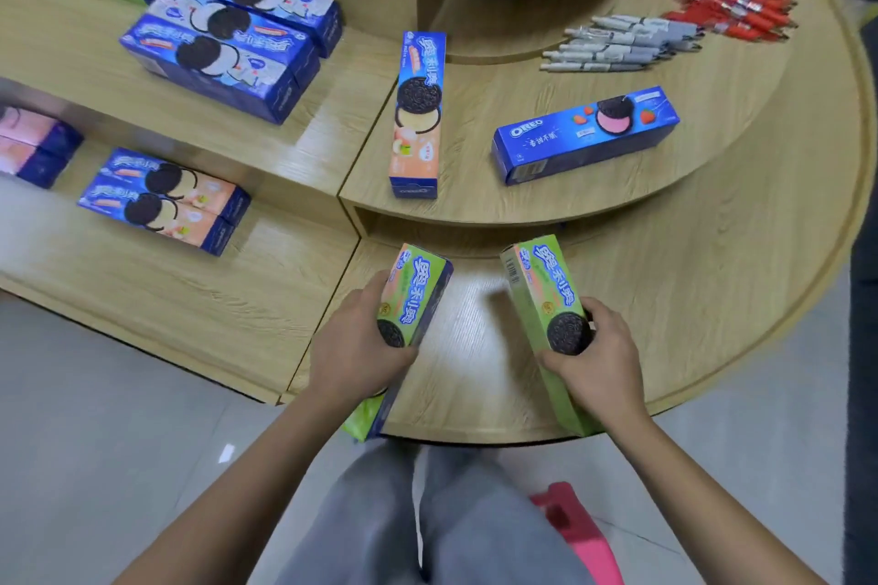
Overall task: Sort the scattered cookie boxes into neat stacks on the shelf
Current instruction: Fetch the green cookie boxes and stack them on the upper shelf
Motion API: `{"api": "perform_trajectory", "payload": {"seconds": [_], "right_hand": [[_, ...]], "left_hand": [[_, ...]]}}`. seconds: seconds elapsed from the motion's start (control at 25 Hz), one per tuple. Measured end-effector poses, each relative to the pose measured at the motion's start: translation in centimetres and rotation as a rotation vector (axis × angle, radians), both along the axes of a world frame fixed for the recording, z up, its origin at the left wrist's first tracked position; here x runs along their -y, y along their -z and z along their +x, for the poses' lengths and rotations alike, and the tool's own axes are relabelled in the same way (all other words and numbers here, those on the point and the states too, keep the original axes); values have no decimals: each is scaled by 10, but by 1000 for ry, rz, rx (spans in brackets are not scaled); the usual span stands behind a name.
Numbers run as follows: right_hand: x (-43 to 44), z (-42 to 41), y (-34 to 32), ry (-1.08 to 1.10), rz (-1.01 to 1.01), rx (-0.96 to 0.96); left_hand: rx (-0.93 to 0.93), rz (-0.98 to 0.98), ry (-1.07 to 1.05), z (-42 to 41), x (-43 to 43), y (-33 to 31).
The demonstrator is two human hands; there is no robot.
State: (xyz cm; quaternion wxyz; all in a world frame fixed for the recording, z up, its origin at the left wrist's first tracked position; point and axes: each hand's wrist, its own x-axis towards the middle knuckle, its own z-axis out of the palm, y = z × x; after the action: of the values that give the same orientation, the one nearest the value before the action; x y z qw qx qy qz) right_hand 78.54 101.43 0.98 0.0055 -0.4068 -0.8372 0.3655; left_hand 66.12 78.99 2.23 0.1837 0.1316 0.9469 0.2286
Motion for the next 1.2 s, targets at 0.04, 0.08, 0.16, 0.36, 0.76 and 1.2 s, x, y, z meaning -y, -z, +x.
{"api": "perform_trajectory", "payload": {"seconds": [0.04,0.08,0.16,0.36,0.76,1.2], "right_hand": [[2,-6,-9,-58,13,-26],[6,-15,-19,-116,29,-49],[19,-35,-39,-199,52,-84],[100,-92,-67,-357,68,-140],[333,-213,-79,-455,87,-176],[459,-400,-77,-544,132,-178]], "left_hand": [[-15,11,2,-3,9,-6],[-34,10,2,-6,22,-13],[-65,-5,-3,-12,50,-25],[-99,7,-140,-29,144,-43],[-106,20,-299,-105,372,-63],[-141,32,-362,-291,474,-69]]}}
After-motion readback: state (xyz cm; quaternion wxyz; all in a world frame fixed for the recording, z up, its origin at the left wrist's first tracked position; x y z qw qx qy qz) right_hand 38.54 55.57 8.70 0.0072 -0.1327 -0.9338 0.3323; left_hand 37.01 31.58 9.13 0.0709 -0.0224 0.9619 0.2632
